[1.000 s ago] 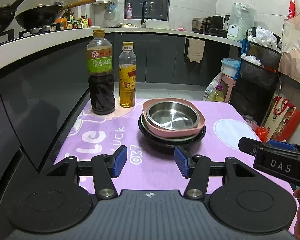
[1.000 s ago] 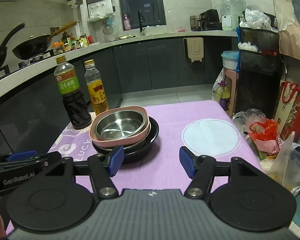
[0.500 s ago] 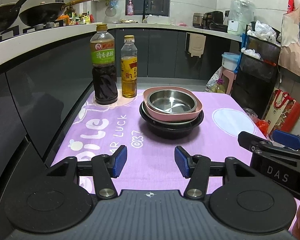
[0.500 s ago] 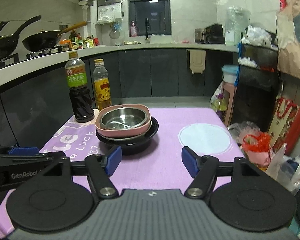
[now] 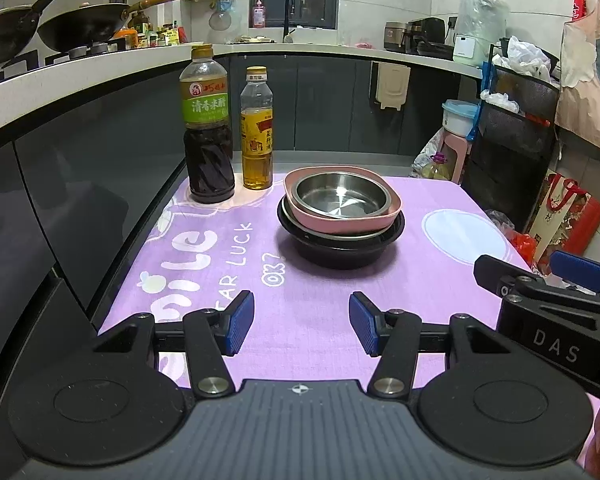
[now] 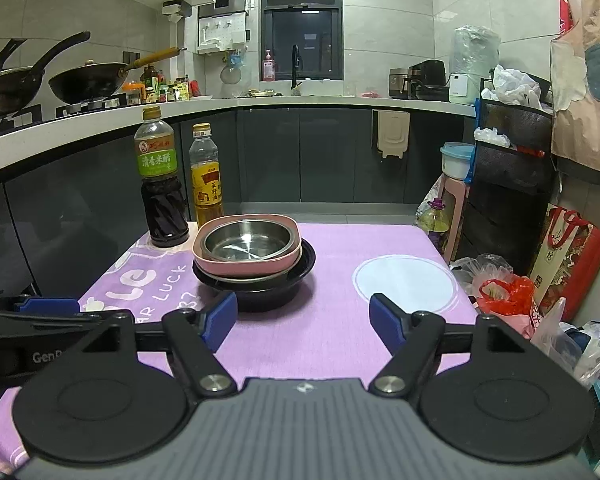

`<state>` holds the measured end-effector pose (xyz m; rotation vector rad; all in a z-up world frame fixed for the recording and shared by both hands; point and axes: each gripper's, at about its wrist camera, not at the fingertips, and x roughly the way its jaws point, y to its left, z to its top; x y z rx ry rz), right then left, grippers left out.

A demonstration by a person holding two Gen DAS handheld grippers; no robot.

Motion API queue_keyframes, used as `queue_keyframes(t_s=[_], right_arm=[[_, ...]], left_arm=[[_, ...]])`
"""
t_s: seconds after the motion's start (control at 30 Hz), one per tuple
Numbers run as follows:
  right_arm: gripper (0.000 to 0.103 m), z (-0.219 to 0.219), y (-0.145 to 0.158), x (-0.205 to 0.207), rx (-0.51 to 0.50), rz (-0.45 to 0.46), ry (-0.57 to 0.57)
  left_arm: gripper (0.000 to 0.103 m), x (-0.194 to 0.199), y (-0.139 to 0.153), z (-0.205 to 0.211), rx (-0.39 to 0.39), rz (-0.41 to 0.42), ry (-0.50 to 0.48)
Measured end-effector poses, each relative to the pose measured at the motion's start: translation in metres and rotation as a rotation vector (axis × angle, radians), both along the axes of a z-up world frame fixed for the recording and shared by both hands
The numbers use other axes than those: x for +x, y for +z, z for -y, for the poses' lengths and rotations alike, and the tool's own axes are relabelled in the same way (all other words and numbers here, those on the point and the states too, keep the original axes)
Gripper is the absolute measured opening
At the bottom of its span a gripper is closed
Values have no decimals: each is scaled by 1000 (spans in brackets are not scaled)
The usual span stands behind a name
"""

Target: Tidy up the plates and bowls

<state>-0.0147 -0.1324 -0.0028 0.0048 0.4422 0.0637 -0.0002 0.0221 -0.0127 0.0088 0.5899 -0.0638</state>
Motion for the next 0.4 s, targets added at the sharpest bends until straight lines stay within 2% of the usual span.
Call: queue_keyframes(t_s=[0.4], right_arm=[[47,-1,-3,1,15,-20,-2]], left_arm=[[49,-1,-4,5,19,-10,-8]])
